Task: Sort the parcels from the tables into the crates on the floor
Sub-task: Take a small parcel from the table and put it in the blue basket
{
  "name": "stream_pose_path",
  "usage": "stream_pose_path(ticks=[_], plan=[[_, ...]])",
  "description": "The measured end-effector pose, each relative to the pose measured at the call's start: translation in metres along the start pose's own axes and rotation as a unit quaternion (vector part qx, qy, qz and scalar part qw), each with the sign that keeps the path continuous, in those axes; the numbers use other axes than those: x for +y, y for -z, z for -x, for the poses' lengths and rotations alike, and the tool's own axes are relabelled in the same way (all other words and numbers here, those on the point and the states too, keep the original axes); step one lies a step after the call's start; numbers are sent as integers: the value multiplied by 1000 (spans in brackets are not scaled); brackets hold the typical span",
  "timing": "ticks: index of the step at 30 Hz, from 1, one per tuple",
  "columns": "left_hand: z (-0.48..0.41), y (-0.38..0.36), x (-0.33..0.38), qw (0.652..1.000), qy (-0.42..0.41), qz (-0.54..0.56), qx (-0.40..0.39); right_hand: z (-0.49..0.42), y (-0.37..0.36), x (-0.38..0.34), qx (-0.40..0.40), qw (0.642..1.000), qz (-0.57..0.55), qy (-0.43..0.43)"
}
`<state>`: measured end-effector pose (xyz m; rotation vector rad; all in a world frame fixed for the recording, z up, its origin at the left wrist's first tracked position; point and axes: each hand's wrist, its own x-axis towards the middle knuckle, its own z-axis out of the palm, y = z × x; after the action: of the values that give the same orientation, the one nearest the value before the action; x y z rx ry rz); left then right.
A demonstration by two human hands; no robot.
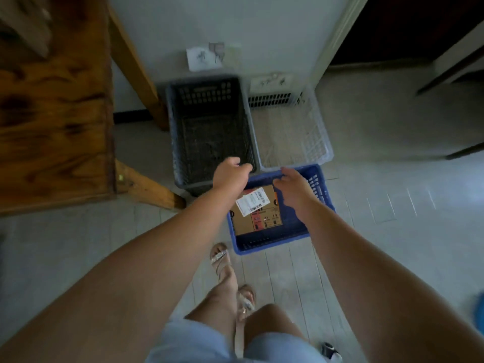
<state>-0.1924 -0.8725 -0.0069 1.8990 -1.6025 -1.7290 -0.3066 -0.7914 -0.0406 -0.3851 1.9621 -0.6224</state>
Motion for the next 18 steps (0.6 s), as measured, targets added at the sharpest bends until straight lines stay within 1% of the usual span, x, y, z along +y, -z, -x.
stream_pose_path(ticks=[1,4,6,8,9,10,12,14,18], plan=[[12,9,5,1000,-14,5,3,17,3,-8,6,1000,-9,18],[58,36,20,997,-66,38,6,69,15,-33,33,993,-82,72],[90,55,30,992,-111,63,14,101,21,-51,40,989,-87,109],[120,72,41,984,-159,80,18,135,22,-70,42,979,-90,178],[134,81,44,979,-182,85,25,153,20,-78,31,973,-97,205],[153,93,46,973,-210,91,40,176,17,-86,17,965,-103,240],[171,104,55,966,-236,85,56,197,16,-101,3,957,-123,261],[200,130,59,953,-270,102,94,230,8,-120,-3,945,-132,299],[231,178,66,933,-295,126,161,265,-8,-152,1,925,-152,349]])
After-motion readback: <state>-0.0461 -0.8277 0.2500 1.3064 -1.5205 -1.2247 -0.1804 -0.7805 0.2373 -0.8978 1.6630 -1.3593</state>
